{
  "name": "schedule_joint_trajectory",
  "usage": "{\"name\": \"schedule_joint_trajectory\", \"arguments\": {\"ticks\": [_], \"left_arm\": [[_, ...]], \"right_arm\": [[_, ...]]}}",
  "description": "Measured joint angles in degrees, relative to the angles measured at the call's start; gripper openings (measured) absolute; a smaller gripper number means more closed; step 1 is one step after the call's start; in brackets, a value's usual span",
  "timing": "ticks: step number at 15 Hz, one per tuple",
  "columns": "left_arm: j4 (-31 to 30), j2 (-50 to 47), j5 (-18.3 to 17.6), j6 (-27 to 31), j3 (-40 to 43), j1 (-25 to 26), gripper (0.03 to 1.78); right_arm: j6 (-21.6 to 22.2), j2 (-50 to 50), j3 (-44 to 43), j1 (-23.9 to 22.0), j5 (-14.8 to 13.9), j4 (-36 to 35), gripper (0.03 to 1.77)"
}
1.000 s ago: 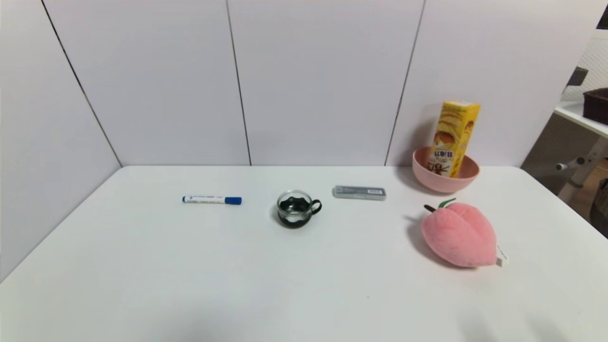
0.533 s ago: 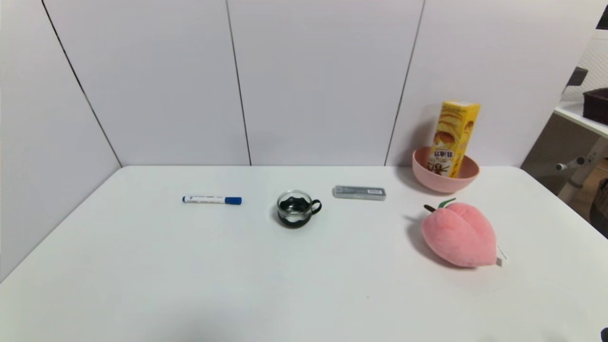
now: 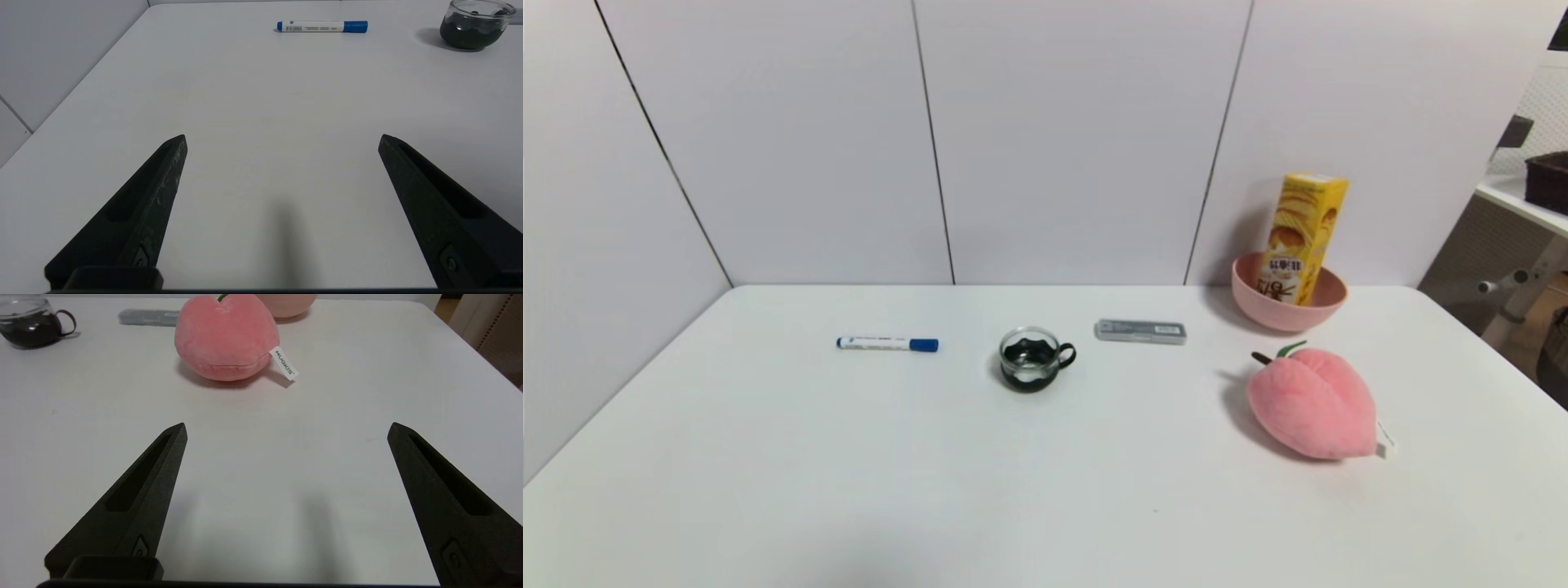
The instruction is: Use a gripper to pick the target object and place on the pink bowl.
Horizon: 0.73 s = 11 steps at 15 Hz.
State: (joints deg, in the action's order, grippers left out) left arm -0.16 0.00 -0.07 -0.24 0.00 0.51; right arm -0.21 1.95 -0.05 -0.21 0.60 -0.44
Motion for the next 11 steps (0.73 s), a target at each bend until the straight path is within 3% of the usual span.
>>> {"name": "schedule_joint_trajectory", "arguments": {"ticks": [11], "left_arm": [[0.0, 0.0, -0.02, -0.02, 0.0, 0.0, 1.69]], "right_arm": [[-0.76, -2.02, 0.05, 0.13, 0.17, 0.04, 1.69]]}}
